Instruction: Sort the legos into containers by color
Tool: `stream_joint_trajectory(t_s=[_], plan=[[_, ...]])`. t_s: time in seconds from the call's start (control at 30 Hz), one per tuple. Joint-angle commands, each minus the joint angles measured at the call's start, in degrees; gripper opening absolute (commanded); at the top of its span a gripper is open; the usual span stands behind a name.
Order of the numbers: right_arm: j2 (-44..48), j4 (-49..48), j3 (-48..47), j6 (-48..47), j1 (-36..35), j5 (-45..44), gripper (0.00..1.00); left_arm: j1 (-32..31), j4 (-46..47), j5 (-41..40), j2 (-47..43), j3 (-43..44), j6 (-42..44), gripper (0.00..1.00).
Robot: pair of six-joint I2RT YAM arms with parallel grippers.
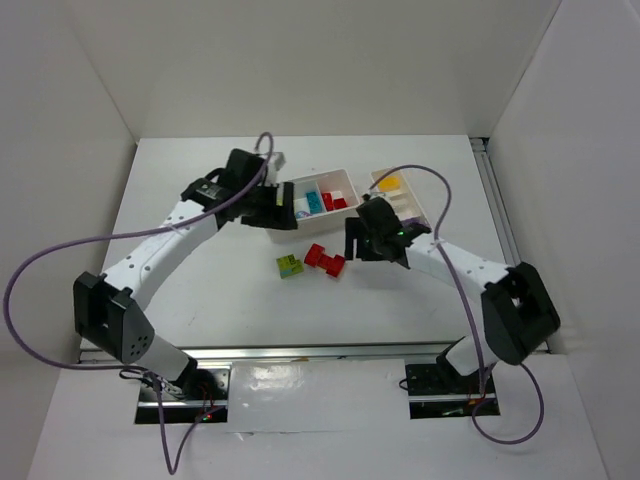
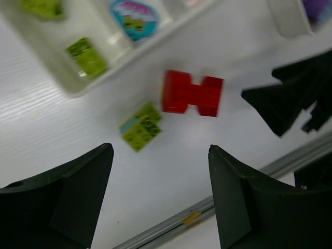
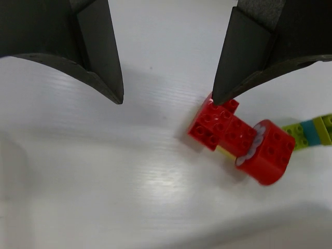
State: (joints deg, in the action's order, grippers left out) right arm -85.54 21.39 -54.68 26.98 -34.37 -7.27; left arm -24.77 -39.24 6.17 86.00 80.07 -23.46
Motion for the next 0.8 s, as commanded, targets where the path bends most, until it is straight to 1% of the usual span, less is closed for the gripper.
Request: stream_joint_trajectory(t_s=[0.0,0.03,0.13,0.17,0.2,0.27,0.33,0.37,0.47,0.57,0.6,0.77], plan=[[8.4,0.0,1.5,6.3,3.8,-7.1,0.76,-8.3,-1.0,0.3,4.1,4.5,4.8,0.84],[9.3,0.9,2.0,7.1,4.4,-8.9,0.76,-11.3,-1.0,-0.5,5.6,5.8,4.8,0.84],[11.4,3.7,2.0,7.7,6.7,-12.4,0.76,-14.2,-1.0,-2.6,12.4,7.8,2.9,0.86],[12.8,3.7,2.6,7.7,6.7,-12.4,0.76,-15.4,-1.6,-3.1,14.2,9.6,2.1,0.88],[12.9,5.0,2.6,7.7,7.4,-12.9,0.76,-15.4,-2.3,-3.9,17.3,10.4,2.1,0.89],[13.6,5.6,2.6,8.3,7.9,-13.6,0.76,-16.2,-2.3,-7.3,19.9,12.1,0.7,0.89],[14.3,5.6,3.1,8.3,8.4,-13.6,0.76,-16.7,-3.3,-8.9,22.5,12.6,0.7,0.89],[14.8,5.6,3.1,8.3,9.1,-13.0,0.76,-17.2,-3.8,-10.6,23.2,12.7,0.7,0.89],[14.8,5.6,3.1,8.3,9.7,-12.5,0.76,-17.2,-3.8,-12.1,25.2,12.7,1.3,0.89],[13.7,5.1,3.1,8.3,9.7,-11.9,0.76,-17.2,-3.8,-12.6,26.2,12.7,1.9,0.85],[13.1,5.1,3.1,8.3,9.7,-11.9,0.76,-17.2,-3.8,-12.6,27.0,12.7,1.9,0.82],[12.5,4.5,3.1,7.8,9.7,-11.9,0.76,-17.2,-2.0,-13.3,27.6,11.2,1.3,0.78]])
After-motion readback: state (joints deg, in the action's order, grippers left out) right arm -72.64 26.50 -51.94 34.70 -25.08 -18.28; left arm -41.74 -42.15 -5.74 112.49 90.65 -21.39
